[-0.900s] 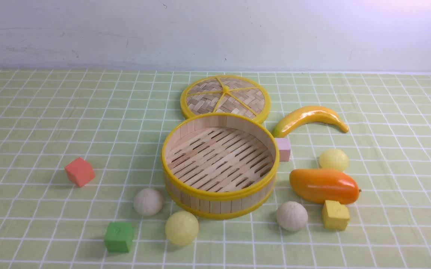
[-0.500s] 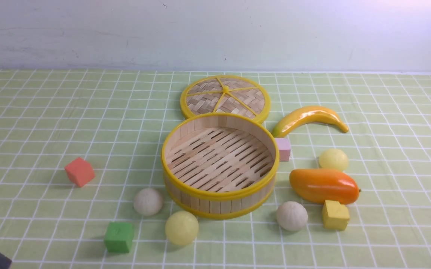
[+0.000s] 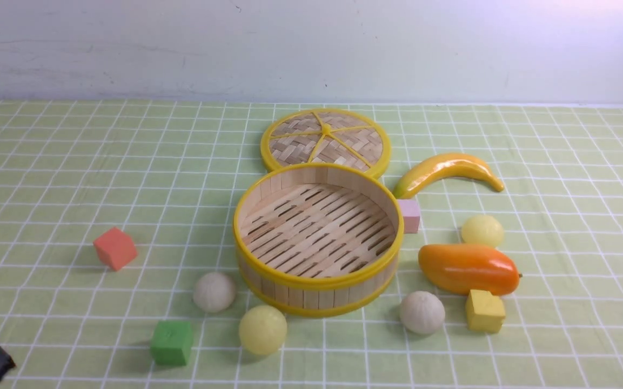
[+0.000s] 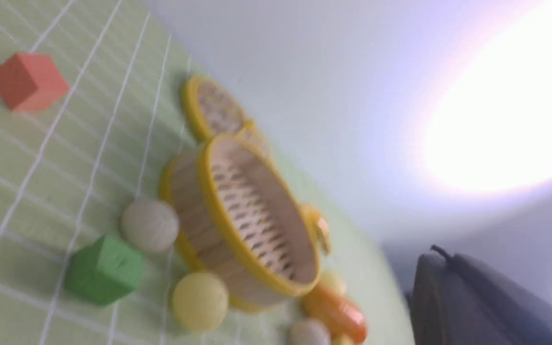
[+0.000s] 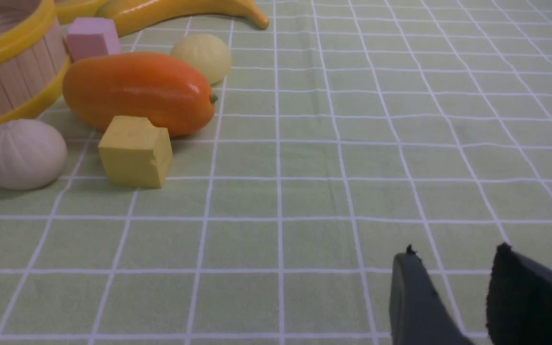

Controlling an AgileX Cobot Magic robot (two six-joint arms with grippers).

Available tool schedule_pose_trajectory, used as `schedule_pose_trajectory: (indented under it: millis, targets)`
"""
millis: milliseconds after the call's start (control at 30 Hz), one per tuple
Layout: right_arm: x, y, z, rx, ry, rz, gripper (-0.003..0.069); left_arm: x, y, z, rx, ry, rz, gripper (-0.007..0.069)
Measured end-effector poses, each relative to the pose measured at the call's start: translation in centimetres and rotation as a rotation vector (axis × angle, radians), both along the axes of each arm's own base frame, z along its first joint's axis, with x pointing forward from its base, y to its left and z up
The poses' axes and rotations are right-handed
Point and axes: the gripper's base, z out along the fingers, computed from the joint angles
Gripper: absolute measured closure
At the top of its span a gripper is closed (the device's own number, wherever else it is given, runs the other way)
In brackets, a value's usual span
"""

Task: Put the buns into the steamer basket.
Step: Use the left arm to grab a steamed stuffed bun

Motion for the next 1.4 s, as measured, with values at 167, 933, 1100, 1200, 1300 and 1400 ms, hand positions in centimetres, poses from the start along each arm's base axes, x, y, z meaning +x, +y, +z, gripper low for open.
schedule_pose_trajectory:
  millis: [167, 933, 1100, 1200, 1300, 1400]
  targets:
    - [0.0, 0.0, 0.0, 0.0, 0.0, 0.0, 0.0419, 3.8, -2.4, 1.9, 0.505, 0.315, -0.329, 0.0638]
    - [0.0, 0.0, 0.0, 0.0, 0.0, 0.0, 0.0419, 20.8, -18.4, -3.3, 1.066, 0.643, -0.885, 0.0624]
    - [0.0, 0.0, 0.0, 0.0, 0.0, 0.0, 0.0419, 23.6, -18.0, -4.8, 1.085, 0.647, -0.797, 0.0508]
    - [0.0, 0.0, 0.0, 0.0, 0.0, 0.0, 0.0419, 24.5, -17.8, -5.7, 1.082, 0.639, -0.774, 0.0436]
    - [0.0, 0.0, 0.0, 0.0, 0.0, 0.0, 0.0419, 25.3, -17.9, -6.6, 1.081, 0.63, -0.759, 0.0358]
    - [0.0, 0.0, 0.0, 0.0, 0.0, 0.0, 0.0419, 25.7, -18.2, -7.2, 1.075, 0.608, -0.75, 0.033]
